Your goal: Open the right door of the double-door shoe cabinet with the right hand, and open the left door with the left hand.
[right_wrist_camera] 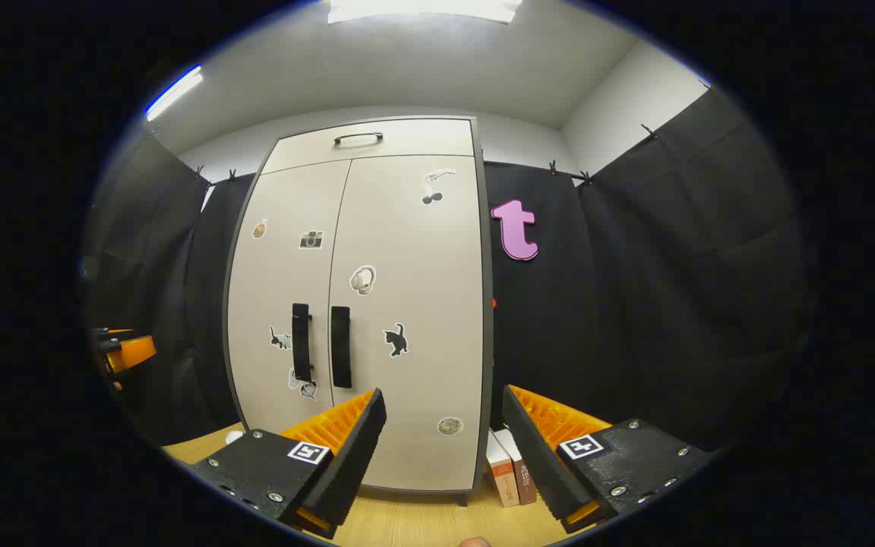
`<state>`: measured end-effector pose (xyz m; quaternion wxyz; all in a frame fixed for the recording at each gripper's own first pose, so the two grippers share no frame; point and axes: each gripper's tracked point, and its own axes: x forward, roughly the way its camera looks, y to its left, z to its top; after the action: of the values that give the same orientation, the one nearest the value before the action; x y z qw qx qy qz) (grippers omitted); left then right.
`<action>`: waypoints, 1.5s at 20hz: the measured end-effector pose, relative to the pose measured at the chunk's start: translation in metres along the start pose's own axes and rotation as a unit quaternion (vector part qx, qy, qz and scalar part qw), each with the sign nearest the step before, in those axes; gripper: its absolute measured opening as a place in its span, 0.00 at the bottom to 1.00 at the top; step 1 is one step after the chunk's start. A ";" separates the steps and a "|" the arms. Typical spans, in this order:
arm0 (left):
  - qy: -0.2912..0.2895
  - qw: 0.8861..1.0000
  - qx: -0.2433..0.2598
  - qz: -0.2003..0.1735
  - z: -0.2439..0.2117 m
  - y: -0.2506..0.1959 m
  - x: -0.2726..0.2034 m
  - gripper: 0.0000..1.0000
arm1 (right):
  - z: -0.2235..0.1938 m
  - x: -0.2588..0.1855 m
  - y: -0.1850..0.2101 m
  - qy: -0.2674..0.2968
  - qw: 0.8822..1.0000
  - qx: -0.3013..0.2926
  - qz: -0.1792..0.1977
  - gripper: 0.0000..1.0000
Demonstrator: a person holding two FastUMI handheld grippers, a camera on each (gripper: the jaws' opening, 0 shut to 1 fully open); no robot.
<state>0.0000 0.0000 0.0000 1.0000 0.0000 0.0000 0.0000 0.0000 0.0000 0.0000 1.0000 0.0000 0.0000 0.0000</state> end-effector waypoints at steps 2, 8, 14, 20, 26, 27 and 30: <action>-0.003 1.000 0.003 0.001 0.003 0.004 -0.004 0.82 | 0.001 -0.003 -0.008 -0.004 1.000 -0.011 -0.014 0.94; -0.006 1.000 0.010 0.016 0.010 0.016 -0.009 0.82 | 0.003 -0.004 -0.007 -0.004 1.000 0.000 -0.006 0.95; 0.001 1.000 0.005 0.018 0.007 0.019 -0.009 0.82 | 0.000 -0.004 -0.009 -0.003 1.000 -0.004 -0.008 0.95; 0.004 1.000 0.003 0.016 0.005 0.020 -0.010 0.82 | -0.001 -0.002 -0.011 -0.005 1.000 -0.008 -0.018 0.94; 0.007 1.000 0.002 0.018 0.001 0.026 -0.010 0.82 | -0.005 0.013 0.008 -0.004 1.000 -0.003 -0.014 0.94; 0.007 1.000 0.002 0.019 0.001 0.028 -0.009 0.82 | -0.005 0.016 0.013 -0.005 1.000 -0.003 -0.012 0.94; 0.011 1.000 0.008 0.020 -0.003 0.032 -0.010 0.82 | -0.004 0.027 0.032 -0.007 1.000 -0.005 -0.002 0.94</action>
<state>-0.0102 0.0321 -0.0031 0.9997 0.0080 0.0109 0.0197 0.0267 0.0320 -0.0042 1.0000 -0.0051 -0.0069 -0.0019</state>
